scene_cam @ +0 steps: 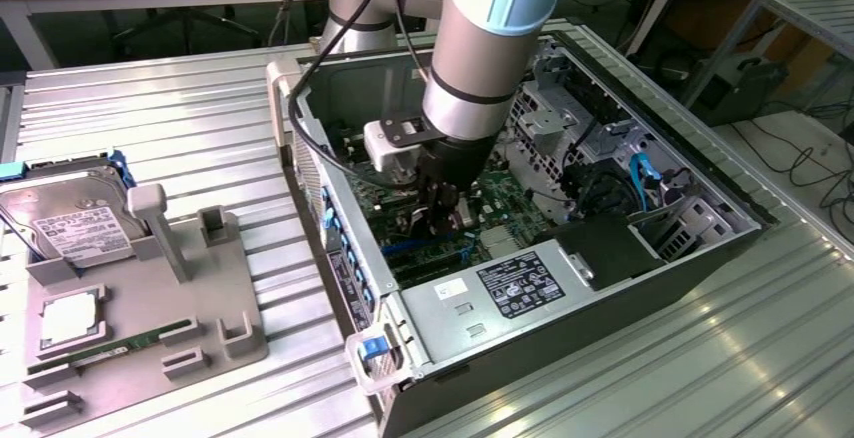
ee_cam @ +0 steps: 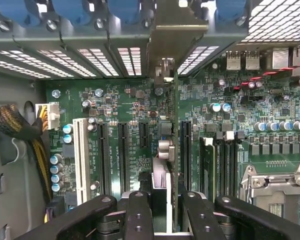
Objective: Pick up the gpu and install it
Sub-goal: 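Insert the gpu into the slot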
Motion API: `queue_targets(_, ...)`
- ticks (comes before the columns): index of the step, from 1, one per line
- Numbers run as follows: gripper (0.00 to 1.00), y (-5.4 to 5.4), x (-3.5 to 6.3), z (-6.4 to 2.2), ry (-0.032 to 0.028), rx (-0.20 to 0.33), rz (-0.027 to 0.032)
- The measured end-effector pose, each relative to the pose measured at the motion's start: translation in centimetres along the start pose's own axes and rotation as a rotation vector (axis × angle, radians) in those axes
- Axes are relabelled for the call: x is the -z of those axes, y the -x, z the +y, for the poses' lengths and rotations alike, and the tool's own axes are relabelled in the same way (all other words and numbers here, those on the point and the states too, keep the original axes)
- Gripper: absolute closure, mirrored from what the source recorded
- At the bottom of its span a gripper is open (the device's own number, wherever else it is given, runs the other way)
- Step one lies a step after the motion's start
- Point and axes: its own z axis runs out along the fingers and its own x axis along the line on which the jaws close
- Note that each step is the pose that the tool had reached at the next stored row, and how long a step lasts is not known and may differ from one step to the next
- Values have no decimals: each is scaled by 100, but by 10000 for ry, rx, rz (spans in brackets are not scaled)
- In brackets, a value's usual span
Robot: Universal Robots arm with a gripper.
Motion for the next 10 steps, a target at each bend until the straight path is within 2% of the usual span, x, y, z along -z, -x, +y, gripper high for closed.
queue_targets(7,72,1,-70,0,4,-1,-3)
queue_targets(10,72,1,-72,0,1,-2,-5)
